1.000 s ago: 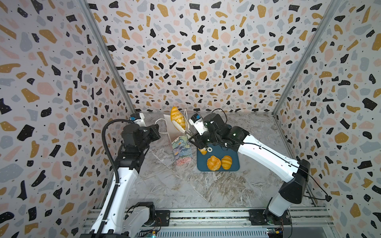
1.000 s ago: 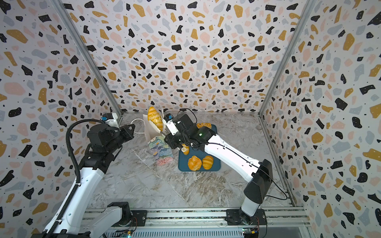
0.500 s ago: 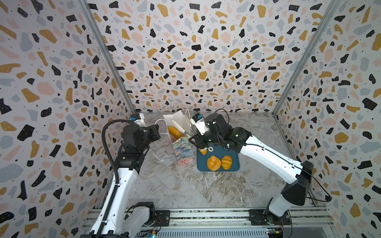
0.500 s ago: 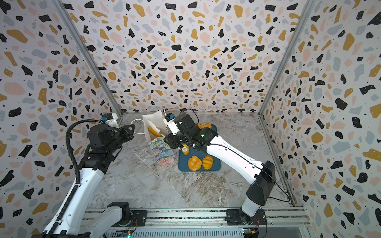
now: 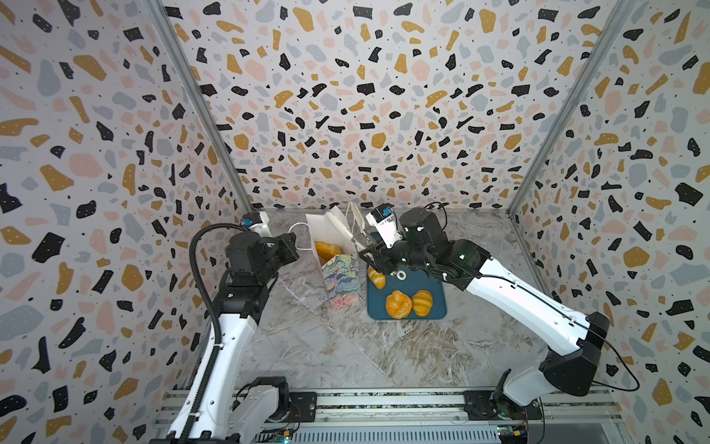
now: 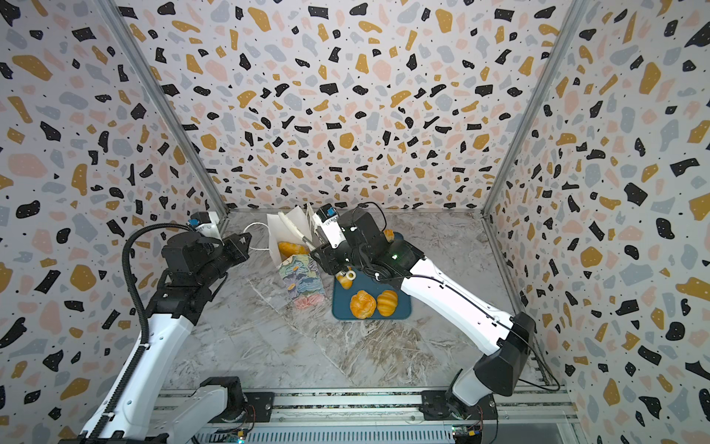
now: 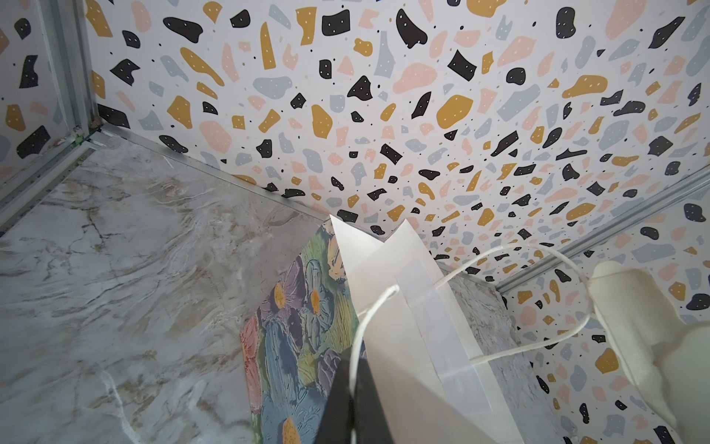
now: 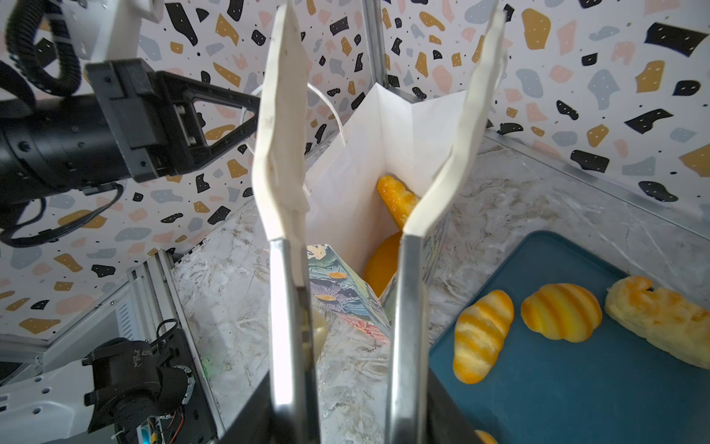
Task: Pack bread into a paper bag
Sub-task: Place the bread in the paper bag.
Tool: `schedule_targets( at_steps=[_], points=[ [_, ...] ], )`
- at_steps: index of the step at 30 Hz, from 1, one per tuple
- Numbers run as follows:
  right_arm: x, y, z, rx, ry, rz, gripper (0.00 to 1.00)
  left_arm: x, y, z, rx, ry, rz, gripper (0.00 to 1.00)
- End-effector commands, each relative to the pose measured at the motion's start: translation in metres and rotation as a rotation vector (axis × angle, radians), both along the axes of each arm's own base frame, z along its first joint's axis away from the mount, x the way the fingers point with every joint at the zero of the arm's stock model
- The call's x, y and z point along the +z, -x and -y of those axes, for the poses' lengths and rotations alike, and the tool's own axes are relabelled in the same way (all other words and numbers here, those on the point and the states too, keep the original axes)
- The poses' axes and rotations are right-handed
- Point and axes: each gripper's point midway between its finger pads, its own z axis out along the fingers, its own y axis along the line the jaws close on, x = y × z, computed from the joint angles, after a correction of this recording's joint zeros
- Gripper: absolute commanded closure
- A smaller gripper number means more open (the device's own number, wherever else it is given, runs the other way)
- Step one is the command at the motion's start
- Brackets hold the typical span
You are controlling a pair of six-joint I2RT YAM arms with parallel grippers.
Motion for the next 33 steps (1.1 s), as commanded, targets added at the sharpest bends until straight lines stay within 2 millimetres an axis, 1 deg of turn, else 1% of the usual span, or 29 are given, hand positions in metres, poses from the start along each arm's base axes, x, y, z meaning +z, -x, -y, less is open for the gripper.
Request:
schedule_targets(
  at_steps=[1,9,14,21,25,29,33],
  points=[
    [0.033,0.0,0.015,-0.03,-0.078,0.064,0.53,0.001,0.002,-0.002,0.01,0.007,0.016,1.0],
    [0.025,-0.005,0.041,-0.076,-0.083,0.049,0.53,0.002,0.004,-0.003,0.021,0.019,0.017,1.0],
    [0.012,-0.01,0.059,-0.104,-0.078,0.02,0.53,0.002,0.007,-0.005,0.031,0.023,0.013,1.0],
    [-0.009,-0.013,0.076,-0.13,-0.03,-0.023,0.53,0.0,0.011,-0.004,0.035,0.036,0.006,1.0],
    [-0.029,-0.016,0.085,-0.156,0.023,-0.042,0.53,0.001,0.012,-0.005,0.036,0.031,0.0,1.0],
    [-0.055,-0.018,0.091,-0.175,0.086,-0.072,0.53,-0.008,0.01,-0.005,0.04,0.041,-0.015,1.0],
    [-0.074,-0.017,0.095,-0.186,0.115,-0.085,0.53,0.003,0.012,-0.006,0.045,0.045,0.019,1.0]
  ],
)
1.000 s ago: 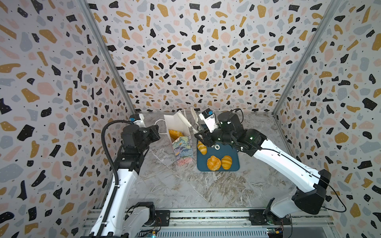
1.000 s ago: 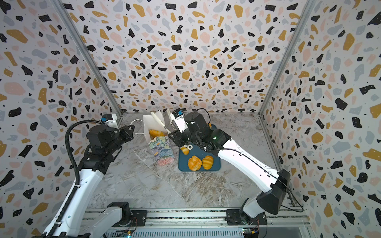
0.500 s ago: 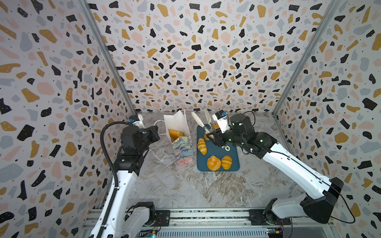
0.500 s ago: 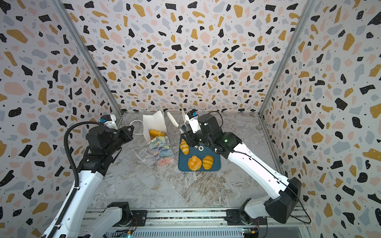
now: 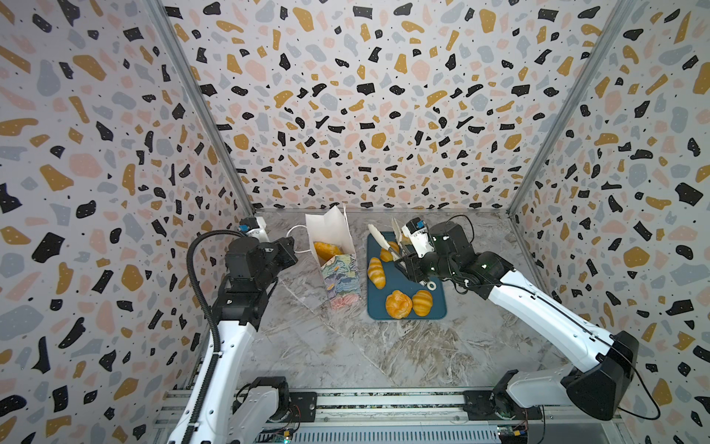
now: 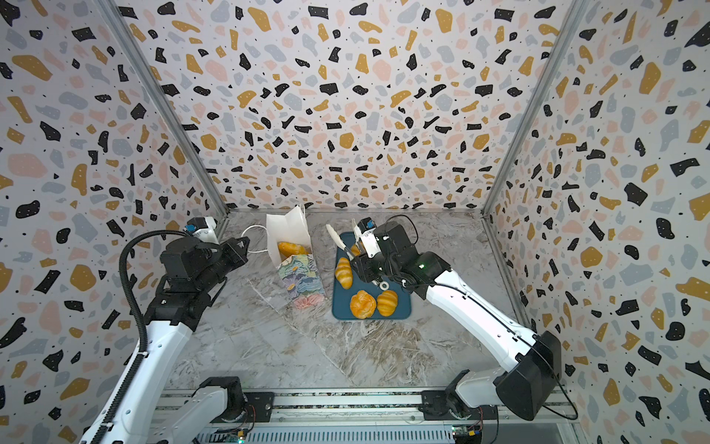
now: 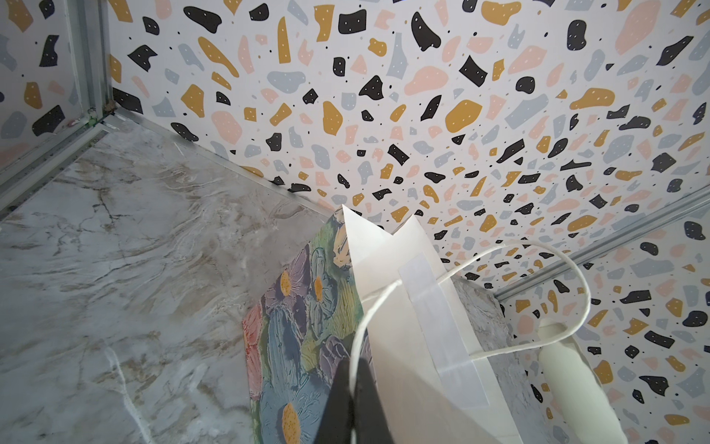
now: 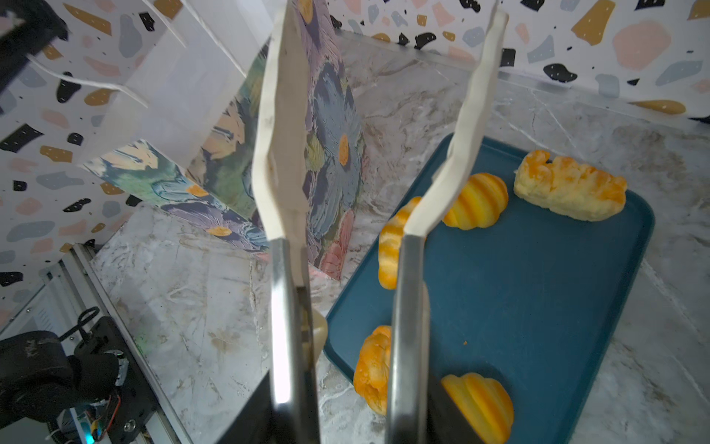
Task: Pack bread into a paper bag
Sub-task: Place the bread in the paper bag, then pick up the bread from the tray.
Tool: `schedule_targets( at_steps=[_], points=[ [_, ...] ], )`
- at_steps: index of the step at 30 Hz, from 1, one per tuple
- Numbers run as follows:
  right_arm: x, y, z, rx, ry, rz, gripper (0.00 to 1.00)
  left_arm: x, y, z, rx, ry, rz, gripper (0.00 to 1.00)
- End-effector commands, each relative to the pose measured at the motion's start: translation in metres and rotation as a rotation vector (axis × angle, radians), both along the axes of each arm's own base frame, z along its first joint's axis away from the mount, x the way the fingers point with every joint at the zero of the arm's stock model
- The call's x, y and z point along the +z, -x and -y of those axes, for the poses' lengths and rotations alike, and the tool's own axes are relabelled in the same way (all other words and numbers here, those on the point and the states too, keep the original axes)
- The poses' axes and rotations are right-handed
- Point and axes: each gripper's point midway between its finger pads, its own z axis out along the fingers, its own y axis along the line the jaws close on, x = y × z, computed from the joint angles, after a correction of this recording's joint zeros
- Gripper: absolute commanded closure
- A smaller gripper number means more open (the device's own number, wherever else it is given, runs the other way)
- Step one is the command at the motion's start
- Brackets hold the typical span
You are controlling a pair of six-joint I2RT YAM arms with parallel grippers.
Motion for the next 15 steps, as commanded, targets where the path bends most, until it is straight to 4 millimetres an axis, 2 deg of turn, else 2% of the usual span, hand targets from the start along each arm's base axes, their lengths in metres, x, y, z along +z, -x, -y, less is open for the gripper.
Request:
schedule_targets(
  at_steps=[1,7,15],
  points=[
    [0.007,0.0,0.008,-0.012,-0.002,0.042,0.52,0.011,0.002,-0.004,0.02,-0.005,0.041,1.0],
    [-0.023,0.002,0.009,0.007,0.07,-0.013,0.52,0.005,0.001,-0.003,0.013,-0.008,0.018,1.0],
    [-0.044,0.005,0.007,0.019,0.077,-0.055,0.52,0.007,-0.002,-0.004,0.023,0.014,0.038,1.0]
  ],
)
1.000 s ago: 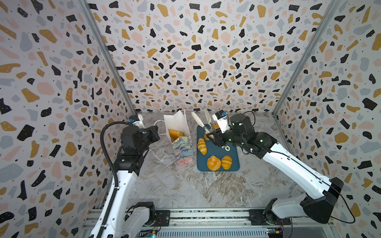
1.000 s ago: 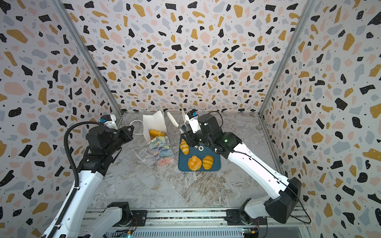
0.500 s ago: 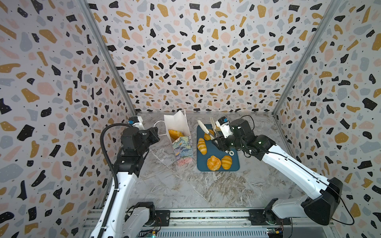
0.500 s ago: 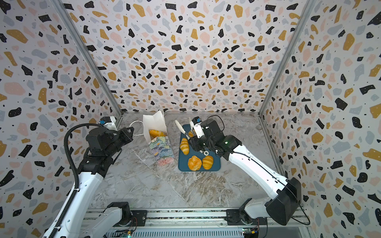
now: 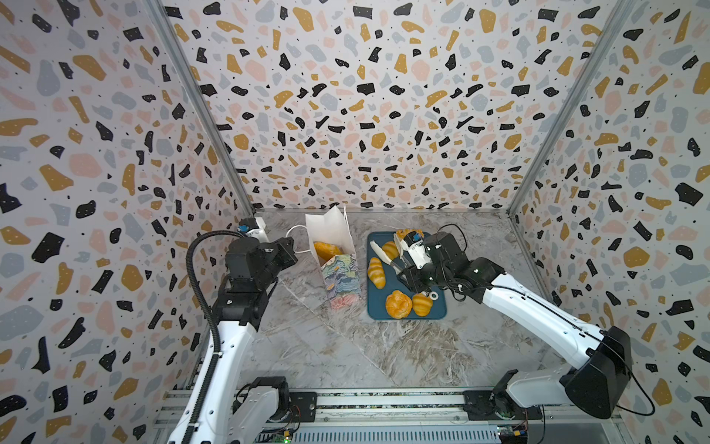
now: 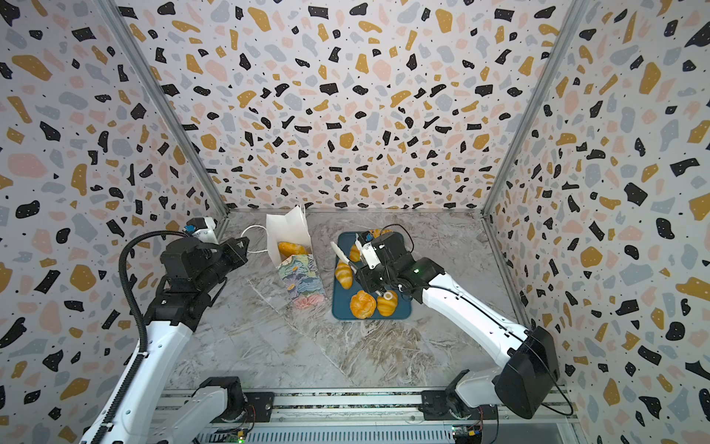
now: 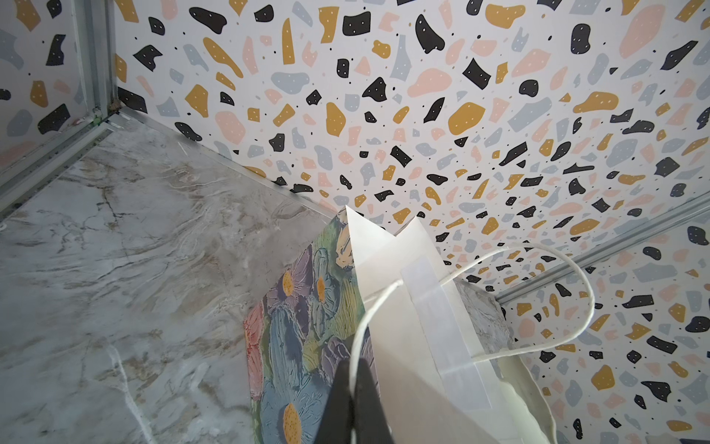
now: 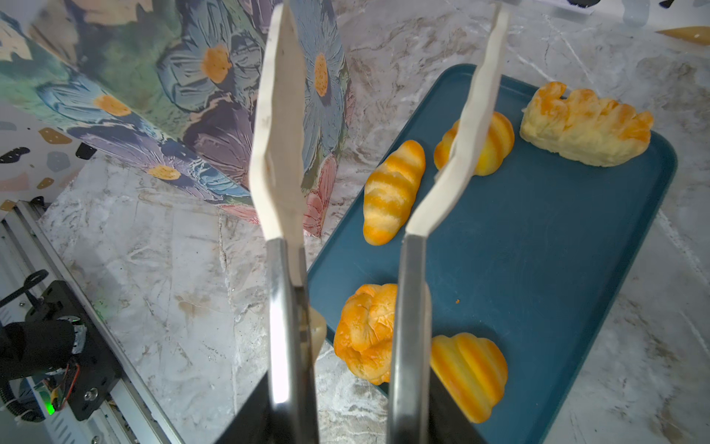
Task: Pack bread into a paper bag
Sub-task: Pick up the bread from the tray.
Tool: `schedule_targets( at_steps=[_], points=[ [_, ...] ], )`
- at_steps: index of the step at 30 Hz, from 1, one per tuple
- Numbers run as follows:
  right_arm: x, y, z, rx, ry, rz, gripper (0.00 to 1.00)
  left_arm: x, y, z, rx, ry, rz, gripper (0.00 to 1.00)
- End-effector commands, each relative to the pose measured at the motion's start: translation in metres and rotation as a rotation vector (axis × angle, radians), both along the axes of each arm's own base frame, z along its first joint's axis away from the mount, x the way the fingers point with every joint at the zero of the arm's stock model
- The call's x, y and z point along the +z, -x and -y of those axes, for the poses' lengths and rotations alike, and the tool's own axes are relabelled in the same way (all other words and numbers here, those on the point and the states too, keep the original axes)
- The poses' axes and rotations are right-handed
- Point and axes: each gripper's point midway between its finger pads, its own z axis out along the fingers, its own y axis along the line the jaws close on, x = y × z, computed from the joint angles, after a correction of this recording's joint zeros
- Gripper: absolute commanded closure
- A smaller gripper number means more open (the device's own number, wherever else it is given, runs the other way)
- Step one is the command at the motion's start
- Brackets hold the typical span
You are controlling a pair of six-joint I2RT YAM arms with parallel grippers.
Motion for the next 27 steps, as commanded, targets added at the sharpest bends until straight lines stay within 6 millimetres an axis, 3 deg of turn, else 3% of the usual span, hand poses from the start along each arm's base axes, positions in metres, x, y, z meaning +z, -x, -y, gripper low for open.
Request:
schedule_targets(
  at_steps=[1,27],
  points=[
    [0.0,-0.002,-0.003,0.007,-0.015,0.01,0.52,0.007,-0.002,-0.002,0.012,0.009,0.038,1.0],
    [-0.069,0.003,-0.003,0.021,0.067,-0.111,0.53,0.005,0.0,-0.001,0.004,0.016,0.033,1.0]
  ],
)
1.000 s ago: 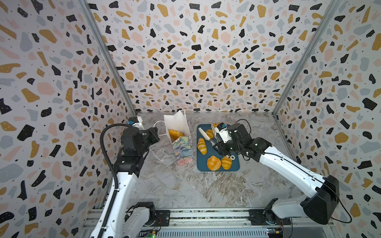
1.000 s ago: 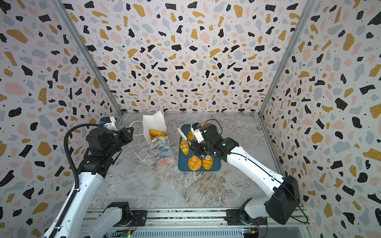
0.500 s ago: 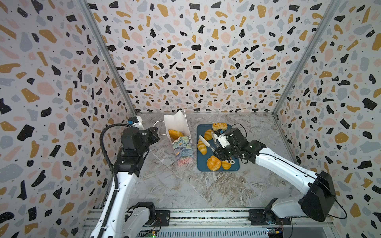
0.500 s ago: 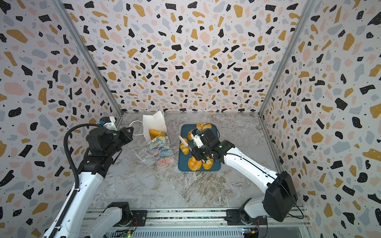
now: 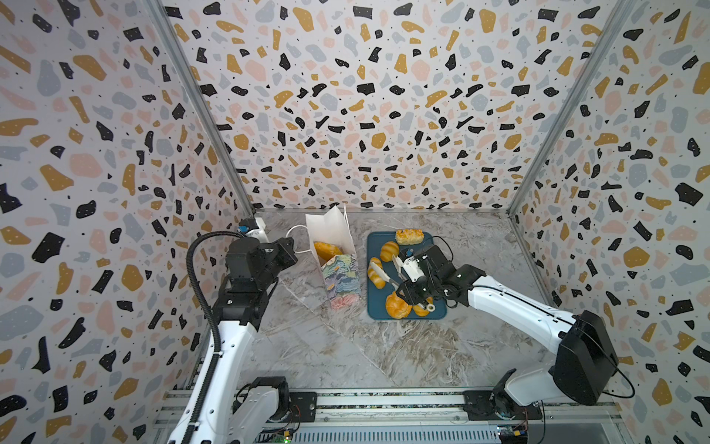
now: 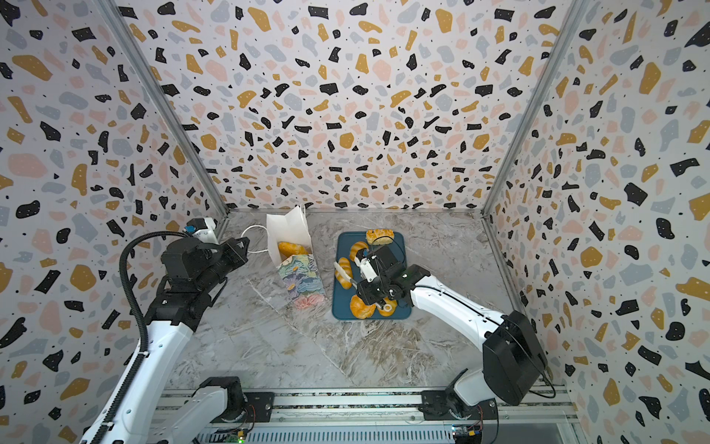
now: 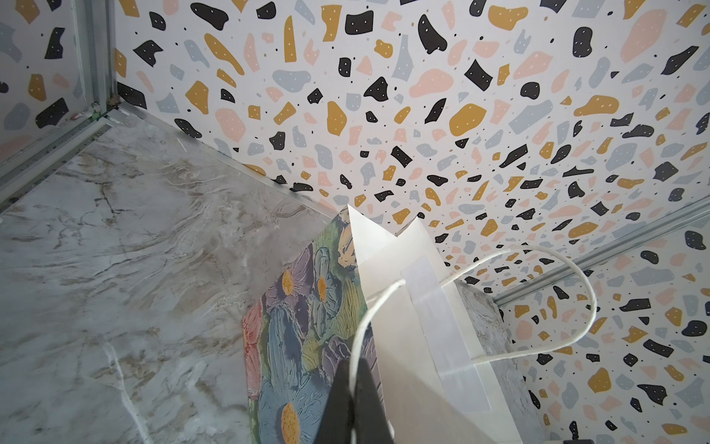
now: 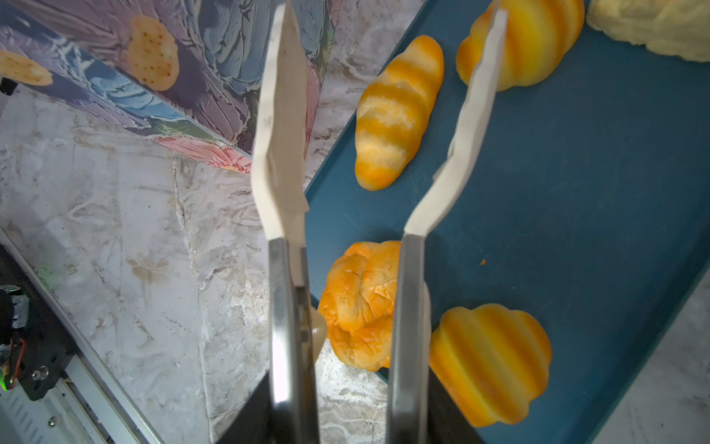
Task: Pack bread into a paper bag
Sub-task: Pick up the bread from the tray.
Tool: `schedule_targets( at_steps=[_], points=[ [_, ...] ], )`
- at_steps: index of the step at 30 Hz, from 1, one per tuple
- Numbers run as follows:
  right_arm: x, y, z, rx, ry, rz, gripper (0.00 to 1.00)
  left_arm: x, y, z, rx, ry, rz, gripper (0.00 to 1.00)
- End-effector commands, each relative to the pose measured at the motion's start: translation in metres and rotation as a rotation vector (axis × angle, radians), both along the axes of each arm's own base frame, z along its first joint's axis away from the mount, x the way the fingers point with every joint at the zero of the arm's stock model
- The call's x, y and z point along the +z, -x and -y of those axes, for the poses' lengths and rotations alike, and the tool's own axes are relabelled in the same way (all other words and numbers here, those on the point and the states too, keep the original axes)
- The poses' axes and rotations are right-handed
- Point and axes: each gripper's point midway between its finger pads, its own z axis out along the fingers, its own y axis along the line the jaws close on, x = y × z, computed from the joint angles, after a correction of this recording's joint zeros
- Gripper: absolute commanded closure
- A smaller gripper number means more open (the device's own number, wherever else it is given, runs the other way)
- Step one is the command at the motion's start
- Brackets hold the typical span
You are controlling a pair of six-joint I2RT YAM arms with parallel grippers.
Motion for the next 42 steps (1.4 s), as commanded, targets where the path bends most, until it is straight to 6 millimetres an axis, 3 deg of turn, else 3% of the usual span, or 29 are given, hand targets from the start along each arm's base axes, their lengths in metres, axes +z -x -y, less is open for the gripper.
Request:
schedule_targets(
  at_steps=[1,20,42],
  points=[
    [0.001,-0.004,-0.004,0.005,-0.016,0.012,0.53,0.007,0.001,0.0,-0.001,0.005,0.038,1.0],
    [-0.036,-0.002,-0.012,0.03,0.029,-0.071,0.54,0.007,0.001,0.0,0.0,0.007,0.039,1.0],
    [-0.042,-0.019,-0.023,0.037,0.097,-0.113,0.54,0.01,0.002,0.001,-0.005,0.004,0.042,1.0]
  ],
)
